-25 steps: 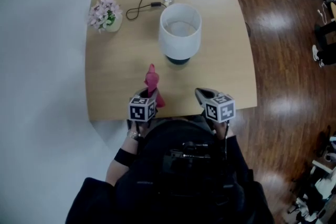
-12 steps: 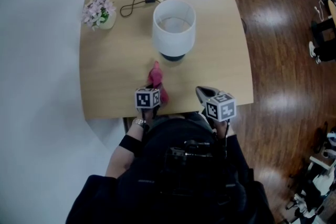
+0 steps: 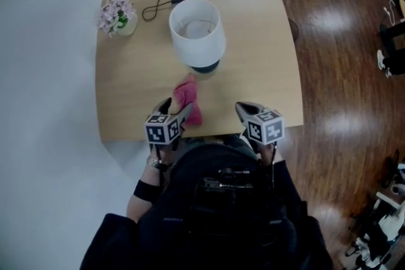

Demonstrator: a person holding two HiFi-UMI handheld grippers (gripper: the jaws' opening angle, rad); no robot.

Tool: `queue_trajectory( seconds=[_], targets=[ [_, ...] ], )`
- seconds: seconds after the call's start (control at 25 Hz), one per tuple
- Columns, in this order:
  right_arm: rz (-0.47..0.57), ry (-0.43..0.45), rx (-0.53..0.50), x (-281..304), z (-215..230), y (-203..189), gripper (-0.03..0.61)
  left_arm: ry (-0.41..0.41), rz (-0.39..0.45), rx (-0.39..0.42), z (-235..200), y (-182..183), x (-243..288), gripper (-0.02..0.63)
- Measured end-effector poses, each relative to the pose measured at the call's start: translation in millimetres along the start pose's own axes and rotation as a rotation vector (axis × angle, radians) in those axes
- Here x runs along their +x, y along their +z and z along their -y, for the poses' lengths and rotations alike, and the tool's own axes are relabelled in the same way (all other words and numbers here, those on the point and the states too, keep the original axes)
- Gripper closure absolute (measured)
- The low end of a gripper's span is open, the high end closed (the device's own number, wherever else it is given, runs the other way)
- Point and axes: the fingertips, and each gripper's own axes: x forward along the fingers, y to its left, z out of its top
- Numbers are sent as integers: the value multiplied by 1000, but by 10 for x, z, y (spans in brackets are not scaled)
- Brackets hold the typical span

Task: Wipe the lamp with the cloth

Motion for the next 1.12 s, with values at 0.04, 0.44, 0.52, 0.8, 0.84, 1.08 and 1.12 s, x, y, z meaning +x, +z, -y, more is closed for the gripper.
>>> queue_trajectory(
  seconds=[0.04, 0.44, 0.52, 0.8, 0.84, 1.08, 1.12],
  targets=[
    [6, 5, -4, -18, 23, 22, 574, -9, 22, 20, 94, 112, -110, 245],
    [56, 105, -133, -289, -13, 424, 574, -68, 114, 155, 1158, 687, -422, 611],
    [56, 132, -166, -336, -61, 475, 574, -58, 102, 179, 1266, 655, -404, 611],
    [43, 167, -230, -407, -81, 462, 574, -20, 94, 125, 1408, 406, -277, 611],
    [35, 167, -233, -391, -64, 418, 574, -15, 87, 123, 1413, 356, -251, 611],
    [-5, 144, -215, -423, 8, 164, 574, -38, 38, 98, 1464, 124, -215, 611],
    [-5, 136, -208, -434, 31, 152, 574, -40, 36, 101, 1453, 136, -219, 611]
  ],
)
